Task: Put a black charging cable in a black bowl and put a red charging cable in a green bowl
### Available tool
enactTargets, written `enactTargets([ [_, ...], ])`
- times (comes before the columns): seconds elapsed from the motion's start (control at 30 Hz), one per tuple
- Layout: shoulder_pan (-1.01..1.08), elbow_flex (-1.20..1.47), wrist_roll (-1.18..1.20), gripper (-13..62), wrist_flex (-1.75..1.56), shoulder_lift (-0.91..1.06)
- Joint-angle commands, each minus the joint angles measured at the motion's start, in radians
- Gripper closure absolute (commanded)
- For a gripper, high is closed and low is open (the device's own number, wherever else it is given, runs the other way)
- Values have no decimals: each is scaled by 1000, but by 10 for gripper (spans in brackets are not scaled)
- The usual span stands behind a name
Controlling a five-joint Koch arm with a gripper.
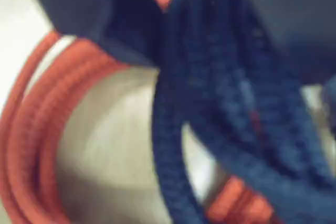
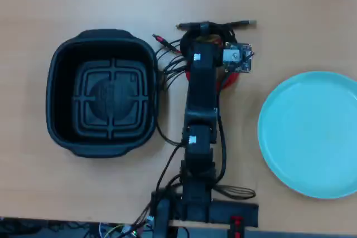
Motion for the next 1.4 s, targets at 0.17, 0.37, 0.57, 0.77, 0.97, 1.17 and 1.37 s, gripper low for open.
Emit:
enactTargets([
  [0.17,3,-75,5,567,-23,20],
  [0.37,2,-80,2,567,-32,23],
  [0.57,-6,-124,6,567,-31,28],
  [0.77,-23,-181,6,567,-18,103],
  [0.97,-21,-232,8,566,-6,196],
  [1.17,-20,-295,-6,564,-15,278],
  [1.37,-20,-293,-5,564,-26,430],
])
